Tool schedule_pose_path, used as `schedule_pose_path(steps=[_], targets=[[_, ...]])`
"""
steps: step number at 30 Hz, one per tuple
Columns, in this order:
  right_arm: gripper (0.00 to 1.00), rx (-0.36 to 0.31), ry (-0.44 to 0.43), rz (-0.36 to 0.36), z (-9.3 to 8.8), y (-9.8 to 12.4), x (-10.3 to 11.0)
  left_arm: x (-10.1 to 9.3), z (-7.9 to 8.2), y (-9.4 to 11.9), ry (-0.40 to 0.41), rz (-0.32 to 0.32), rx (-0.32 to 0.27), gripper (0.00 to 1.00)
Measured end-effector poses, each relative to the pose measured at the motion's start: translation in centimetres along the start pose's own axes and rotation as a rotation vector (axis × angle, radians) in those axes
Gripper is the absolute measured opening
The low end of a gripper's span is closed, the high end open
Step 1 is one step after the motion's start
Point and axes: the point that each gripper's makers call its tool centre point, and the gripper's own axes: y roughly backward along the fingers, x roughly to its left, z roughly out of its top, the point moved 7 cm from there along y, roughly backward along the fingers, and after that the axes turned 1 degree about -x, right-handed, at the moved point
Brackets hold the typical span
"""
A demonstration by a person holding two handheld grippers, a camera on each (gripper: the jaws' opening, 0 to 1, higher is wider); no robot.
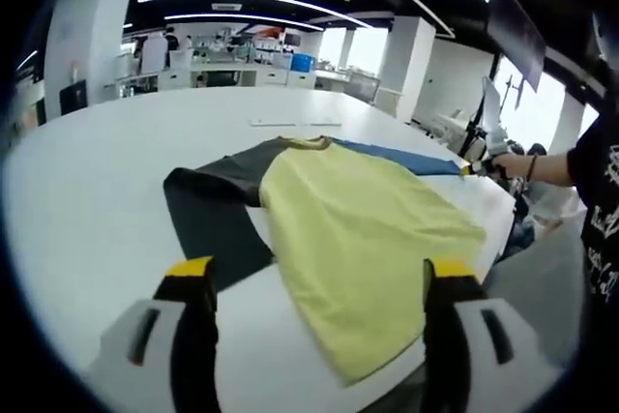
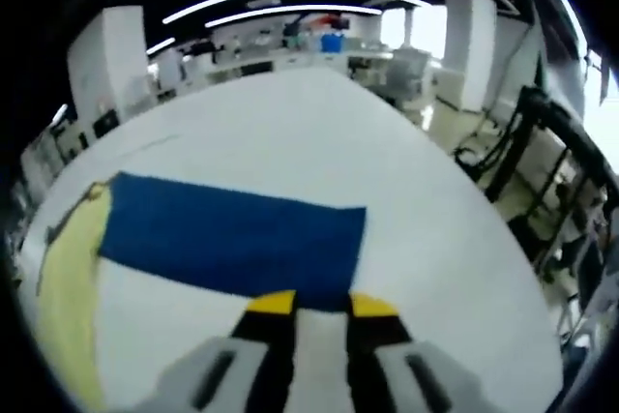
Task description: Fold the garment on the visible template until the final outline fits inside the template.
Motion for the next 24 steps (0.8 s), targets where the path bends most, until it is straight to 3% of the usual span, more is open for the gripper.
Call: schedule_pose_path(steps=[10, 18, 24], targets=[[0.02, 0.004, -0.041, 0.001, 0.1, -0.2, 0.0, 0.5, 0.2, 0.5, -0.018, 0.008, 0.003, 0.85], [0.0, -0.002, -0.112, 0.01, 0.6, 0.0, -0.1, 0.7, 0.3, 0.9, -0.025, 0.014, 0.01, 0.87], [0.0, -0.015, -0.099, 0.017, 1.3, 0.4, 0.0, 0.4, 0.1, 0.8, -0.04, -0.002, 0.03, 0.88]])
